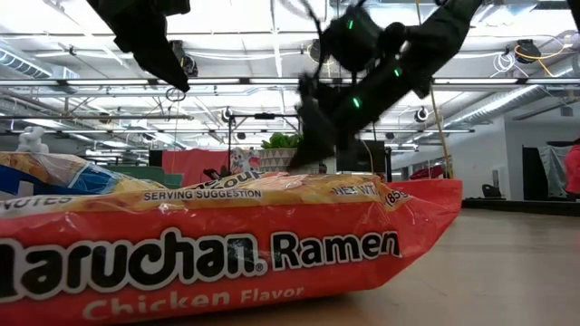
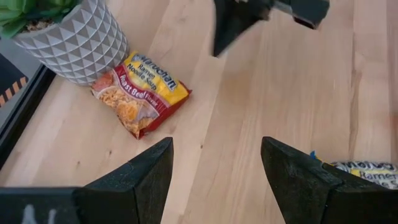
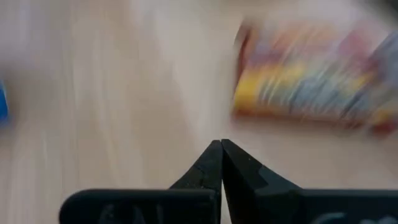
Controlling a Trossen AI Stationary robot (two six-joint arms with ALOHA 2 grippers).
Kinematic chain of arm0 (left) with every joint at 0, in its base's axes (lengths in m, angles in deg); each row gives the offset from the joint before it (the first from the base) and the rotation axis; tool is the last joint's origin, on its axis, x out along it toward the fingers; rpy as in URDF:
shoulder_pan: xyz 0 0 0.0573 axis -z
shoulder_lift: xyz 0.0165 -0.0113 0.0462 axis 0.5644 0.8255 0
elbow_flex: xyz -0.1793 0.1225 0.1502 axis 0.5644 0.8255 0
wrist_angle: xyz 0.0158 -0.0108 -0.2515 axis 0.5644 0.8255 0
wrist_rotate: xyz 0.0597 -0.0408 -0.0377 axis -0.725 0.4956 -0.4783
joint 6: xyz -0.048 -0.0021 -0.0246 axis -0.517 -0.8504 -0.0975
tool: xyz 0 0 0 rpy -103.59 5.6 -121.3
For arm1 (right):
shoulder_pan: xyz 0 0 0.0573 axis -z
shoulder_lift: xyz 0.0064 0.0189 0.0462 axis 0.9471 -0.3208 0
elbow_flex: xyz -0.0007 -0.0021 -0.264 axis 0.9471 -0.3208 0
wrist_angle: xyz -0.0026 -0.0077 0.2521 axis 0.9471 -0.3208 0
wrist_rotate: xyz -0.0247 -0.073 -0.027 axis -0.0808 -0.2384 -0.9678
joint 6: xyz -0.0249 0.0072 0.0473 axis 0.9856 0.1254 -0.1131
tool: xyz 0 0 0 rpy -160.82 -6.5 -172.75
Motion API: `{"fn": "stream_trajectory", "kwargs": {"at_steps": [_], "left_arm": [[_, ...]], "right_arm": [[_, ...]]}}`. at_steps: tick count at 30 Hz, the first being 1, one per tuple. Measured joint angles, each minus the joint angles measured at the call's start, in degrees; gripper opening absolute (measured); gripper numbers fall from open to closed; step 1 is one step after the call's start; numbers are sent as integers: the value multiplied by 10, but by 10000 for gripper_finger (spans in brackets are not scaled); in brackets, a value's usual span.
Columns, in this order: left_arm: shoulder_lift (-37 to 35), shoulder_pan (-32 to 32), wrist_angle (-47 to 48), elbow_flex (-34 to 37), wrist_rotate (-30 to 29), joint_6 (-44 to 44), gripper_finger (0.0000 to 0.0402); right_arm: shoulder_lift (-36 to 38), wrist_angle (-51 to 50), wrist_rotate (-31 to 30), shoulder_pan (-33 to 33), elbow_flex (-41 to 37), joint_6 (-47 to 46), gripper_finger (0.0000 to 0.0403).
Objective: Sort Maruchan noodles
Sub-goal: Put the red noodle pack into the orange bin
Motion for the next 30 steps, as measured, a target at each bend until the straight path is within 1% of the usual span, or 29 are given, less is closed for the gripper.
{"fn": "stream_trajectory", "kwargs": {"at_steps": [2,6,9,11,14,16,21,26,30], "left_arm": [[0,0,-10,0,0,3,248],[0,0,-39,0,0,9,248],[0,0,-49,0,0,9,248],[0,0,-46,0,0,7,248],[0,0,-43,0,0,7,248],[0,0,-43,0,0,6,248],[0,0,-42,0,0,-5,248],[0,4,-38,0,0,-23,248],[0,19,-19,0,0,-45,248]], "right_arm": [[6,82,-34,-1,0,3,0],[-16,252,-49,9,2,27,3],[-47,295,-47,30,1,18,3],[-67,290,-41,46,1,-9,3],[-101,290,-16,65,1,-45,3],[-118,289,-15,73,1,-59,3],[-160,285,-15,87,37,-61,3],[-209,274,-17,87,89,-36,3],[-219,224,-17,89,119,-26,3]]}}
